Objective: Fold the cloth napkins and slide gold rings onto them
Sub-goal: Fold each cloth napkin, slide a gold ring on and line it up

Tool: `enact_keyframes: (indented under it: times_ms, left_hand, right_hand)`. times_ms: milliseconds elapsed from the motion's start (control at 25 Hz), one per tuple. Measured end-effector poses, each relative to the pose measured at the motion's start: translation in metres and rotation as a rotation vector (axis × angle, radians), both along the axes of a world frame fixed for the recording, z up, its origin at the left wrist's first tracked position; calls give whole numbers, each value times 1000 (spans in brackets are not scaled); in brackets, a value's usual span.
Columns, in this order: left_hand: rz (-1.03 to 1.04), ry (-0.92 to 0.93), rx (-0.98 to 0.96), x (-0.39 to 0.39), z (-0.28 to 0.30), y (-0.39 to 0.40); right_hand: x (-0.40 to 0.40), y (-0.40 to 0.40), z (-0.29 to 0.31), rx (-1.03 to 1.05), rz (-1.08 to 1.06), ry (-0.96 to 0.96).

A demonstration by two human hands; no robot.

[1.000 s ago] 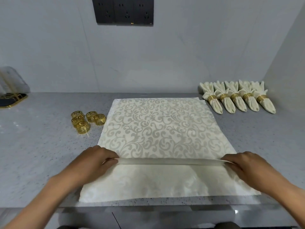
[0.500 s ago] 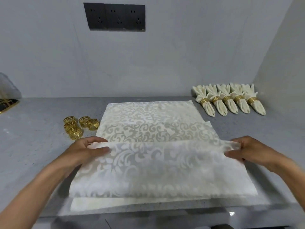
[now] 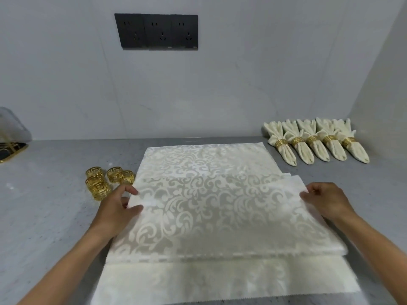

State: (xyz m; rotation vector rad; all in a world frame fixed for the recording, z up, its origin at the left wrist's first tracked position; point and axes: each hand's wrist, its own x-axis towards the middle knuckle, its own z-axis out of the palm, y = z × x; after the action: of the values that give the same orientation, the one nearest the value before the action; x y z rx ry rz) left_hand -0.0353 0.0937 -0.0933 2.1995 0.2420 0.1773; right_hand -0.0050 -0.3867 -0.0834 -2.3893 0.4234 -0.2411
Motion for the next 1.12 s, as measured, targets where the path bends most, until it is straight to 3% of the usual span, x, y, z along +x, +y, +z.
enact_keyframes:
  times_ms: [80, 240, 560, 720, 840, 880, 960, 1040, 1120]
  left_hand:
    - [17, -82, 60, 14, -5, 0]
    - [-52, 14, 153, 26, -15, 2]
    - [33, -231, 412, 29, -36, -4]
    - [3, -231, 512, 27, -38, -7]
    - [-18, -298, 787, 11, -27, -16]
    - [-64, -317, 852, 1, -22, -26]
    - [-187, -256, 785, -23, -19, -59]
    - [-302, -140, 640, -44, -24, -92]
    - [-344, -35, 622, -54, -38, -111]
  right_hand:
    - [6, 8, -5, 11, -65, -32]
    - [12, 10, -18, -18, -83, 19]
    - [30, 18, -25, -247, -152, -77]
    - [36, 17, -33, -280, -172, -52]
    - [35, 20, -26, -277, -183, -30]
    - [31, 23, -19, -300, -202, -71]
    - [14, 43, -4, -386, -232, -292]
    - [-20, 101, -3, -400, -118, -491]
    - [-62, 181, -24, -354, 197, -409]
